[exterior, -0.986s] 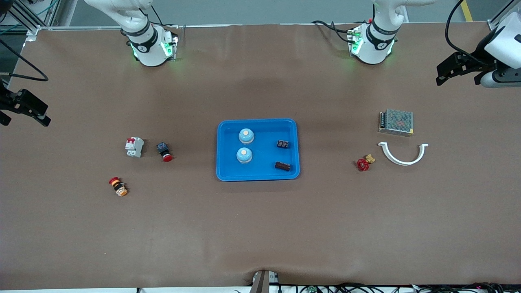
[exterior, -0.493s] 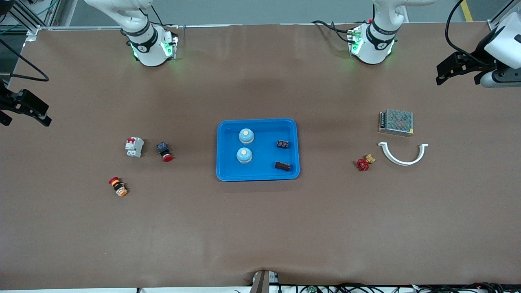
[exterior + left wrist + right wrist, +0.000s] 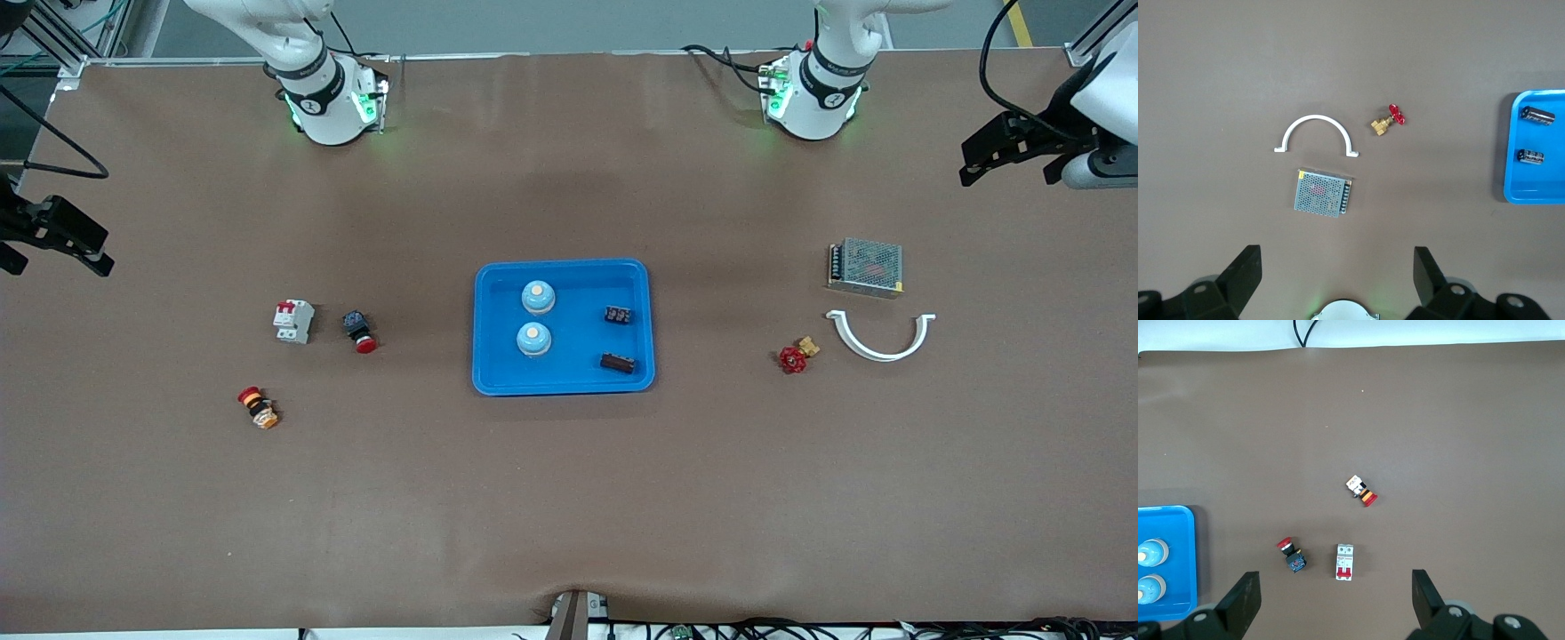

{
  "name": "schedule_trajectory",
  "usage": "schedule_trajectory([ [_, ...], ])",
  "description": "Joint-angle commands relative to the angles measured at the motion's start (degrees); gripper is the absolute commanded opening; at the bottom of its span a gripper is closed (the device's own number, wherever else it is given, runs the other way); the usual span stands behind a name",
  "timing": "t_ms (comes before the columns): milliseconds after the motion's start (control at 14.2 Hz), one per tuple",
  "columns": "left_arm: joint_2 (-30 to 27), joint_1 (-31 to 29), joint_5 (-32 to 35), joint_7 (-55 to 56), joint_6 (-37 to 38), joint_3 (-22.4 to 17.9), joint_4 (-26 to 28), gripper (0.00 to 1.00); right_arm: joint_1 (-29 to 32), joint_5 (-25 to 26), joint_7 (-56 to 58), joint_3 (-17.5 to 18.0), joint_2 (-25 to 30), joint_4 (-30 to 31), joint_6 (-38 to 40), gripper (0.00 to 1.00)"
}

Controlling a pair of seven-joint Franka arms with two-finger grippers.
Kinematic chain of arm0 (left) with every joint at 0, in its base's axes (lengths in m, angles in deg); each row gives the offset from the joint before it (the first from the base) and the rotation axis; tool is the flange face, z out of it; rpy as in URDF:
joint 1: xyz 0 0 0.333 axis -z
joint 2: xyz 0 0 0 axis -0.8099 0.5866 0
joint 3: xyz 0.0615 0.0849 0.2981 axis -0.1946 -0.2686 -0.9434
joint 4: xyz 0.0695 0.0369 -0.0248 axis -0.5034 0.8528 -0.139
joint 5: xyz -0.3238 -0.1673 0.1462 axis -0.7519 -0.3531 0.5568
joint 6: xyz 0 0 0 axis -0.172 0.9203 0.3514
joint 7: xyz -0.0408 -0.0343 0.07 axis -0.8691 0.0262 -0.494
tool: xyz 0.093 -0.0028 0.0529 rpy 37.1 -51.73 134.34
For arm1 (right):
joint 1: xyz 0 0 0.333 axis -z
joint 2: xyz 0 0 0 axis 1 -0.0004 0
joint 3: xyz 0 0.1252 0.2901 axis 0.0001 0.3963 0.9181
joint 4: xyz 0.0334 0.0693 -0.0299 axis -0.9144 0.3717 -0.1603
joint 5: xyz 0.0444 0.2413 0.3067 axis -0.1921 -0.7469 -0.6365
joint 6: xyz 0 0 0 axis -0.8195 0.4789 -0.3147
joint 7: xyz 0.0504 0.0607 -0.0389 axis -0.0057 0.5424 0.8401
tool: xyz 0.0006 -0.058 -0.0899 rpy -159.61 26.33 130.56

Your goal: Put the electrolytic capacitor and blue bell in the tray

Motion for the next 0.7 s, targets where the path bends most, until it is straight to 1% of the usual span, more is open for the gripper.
schedule_trajectory([
  [0, 1.18, -0.36, 0.91, -0.35, 0.67, -0.13, -2.22, 1.0, 1.02, -0.77, 0.08, 0.84, -0.11, -0.41, 0.52, 1.0],
  [634, 1.09, -0.88, 1.17, -0.44, 1.55, -0.3, -2.39, 1.0, 0.85, -0.77, 0.08, 0.92, -0.11, -0.41, 0.6, 1.0],
])
